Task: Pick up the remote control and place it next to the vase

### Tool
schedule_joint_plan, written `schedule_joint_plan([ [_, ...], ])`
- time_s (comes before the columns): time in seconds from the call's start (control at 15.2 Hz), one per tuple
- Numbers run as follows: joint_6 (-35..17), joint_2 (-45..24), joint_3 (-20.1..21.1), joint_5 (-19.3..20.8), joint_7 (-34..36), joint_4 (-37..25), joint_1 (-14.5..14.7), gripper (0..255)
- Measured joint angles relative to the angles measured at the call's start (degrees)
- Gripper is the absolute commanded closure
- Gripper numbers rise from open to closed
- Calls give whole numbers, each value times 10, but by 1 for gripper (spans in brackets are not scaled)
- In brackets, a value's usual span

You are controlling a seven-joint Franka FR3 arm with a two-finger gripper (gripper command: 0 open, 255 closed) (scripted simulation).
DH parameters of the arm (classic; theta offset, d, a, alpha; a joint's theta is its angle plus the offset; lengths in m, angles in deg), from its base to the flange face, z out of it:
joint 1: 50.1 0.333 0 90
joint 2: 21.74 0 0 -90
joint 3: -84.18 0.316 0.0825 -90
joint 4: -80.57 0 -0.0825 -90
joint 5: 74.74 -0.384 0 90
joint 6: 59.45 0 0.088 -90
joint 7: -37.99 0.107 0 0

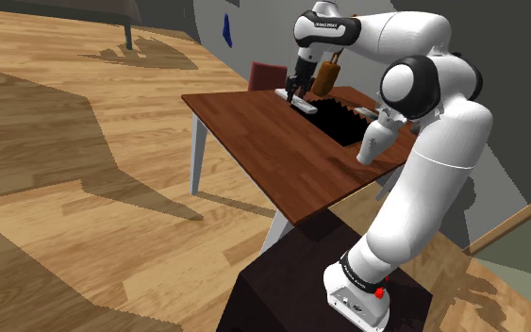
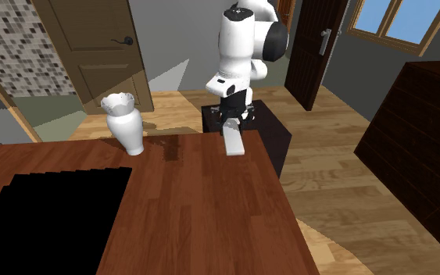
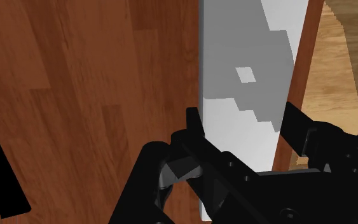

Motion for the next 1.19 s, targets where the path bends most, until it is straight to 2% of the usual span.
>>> schedule_joint_plan([
  [0.66, 78, -4, -2, -1, 0, -82, -4, 255],
  [1.19, 153, -25, -3, -7, -3, -177, -12, 255],
])
